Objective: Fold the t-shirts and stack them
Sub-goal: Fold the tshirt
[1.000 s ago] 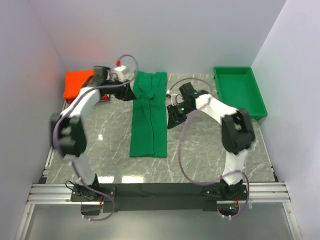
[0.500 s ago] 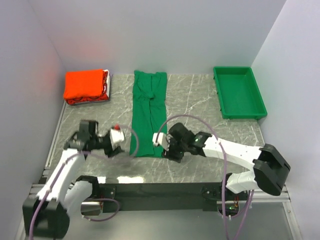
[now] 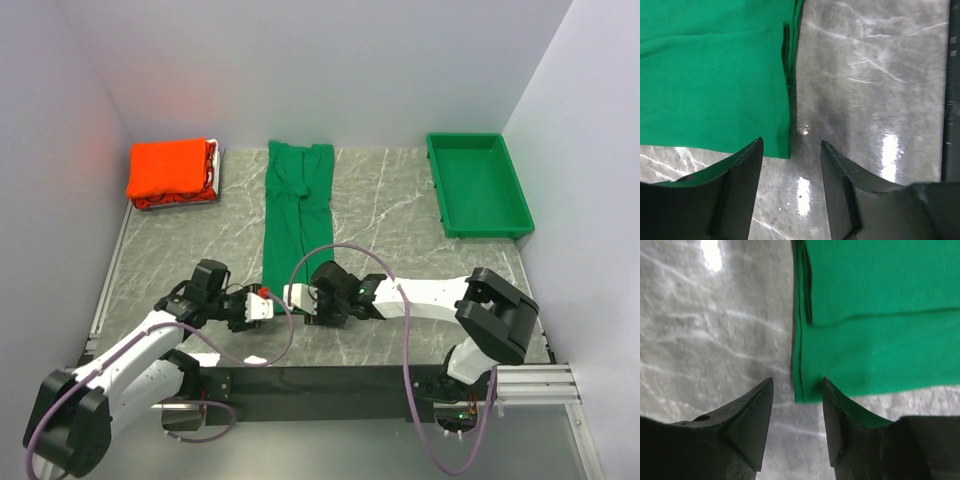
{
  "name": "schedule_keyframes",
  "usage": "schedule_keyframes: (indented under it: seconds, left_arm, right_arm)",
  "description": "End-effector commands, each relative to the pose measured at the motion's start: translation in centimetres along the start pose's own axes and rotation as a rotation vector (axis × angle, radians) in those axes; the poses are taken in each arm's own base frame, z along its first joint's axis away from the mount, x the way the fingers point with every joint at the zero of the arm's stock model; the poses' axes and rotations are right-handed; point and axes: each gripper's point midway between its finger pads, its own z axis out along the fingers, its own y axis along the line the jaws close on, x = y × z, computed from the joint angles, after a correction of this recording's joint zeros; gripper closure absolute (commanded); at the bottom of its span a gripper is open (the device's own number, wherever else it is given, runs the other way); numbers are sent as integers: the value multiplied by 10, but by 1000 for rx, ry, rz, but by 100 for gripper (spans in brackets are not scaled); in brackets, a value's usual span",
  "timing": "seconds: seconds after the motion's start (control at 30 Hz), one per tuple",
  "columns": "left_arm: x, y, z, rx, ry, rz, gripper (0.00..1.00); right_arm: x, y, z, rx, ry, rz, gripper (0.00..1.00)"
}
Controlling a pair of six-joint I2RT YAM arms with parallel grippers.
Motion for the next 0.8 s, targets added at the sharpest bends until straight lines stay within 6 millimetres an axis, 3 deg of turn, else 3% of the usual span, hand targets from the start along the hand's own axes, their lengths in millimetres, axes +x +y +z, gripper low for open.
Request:
schedule_keyframes:
  seconds: [0.0, 0.27, 0.57, 0.6, 0.7, 0.77]
  left_arm:
    - [0, 16, 8, -51, 12, 30, 45]
    - [23, 12, 19, 15, 114, 80, 57]
    - [34, 12, 30, 56, 194, 89, 79]
    - [34, 12, 30, 59, 195, 93, 86]
    - [30, 8, 26, 81, 193, 96, 98]
    - [21, 5, 21, 91, 169, 103, 99]
  right_arm:
    - [-23, -9, -1, 14, -30, -23, 51]
    - [-4, 0, 8, -33, 61, -37, 60]
    - [2, 2, 14, -50, 110, -22, 94]
    - [1, 1, 13, -47, 106, -21, 100]
    - [-2, 2, 9, -50, 97, -13, 100]
    - [-9, 2, 1, -55, 70, -5, 100]
